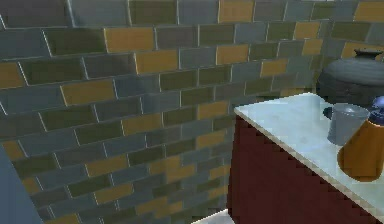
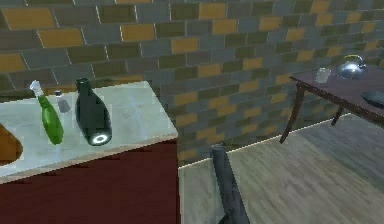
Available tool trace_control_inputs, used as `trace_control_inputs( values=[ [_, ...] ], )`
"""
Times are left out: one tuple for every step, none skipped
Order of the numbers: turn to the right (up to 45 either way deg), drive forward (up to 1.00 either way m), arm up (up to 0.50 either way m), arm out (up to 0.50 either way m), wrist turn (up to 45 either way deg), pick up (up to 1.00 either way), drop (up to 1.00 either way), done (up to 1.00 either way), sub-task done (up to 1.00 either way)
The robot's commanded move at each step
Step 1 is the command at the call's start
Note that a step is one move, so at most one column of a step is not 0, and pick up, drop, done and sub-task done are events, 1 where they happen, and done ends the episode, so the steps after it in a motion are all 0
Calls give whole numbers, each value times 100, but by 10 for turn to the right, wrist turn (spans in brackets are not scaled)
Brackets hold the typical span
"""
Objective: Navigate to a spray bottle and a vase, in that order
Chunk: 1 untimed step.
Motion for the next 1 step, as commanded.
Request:
trace_control_inputs(
  values=[
    [-30, 0, 0, 0, 0, 0, 0, 0, 0]
  ],
)
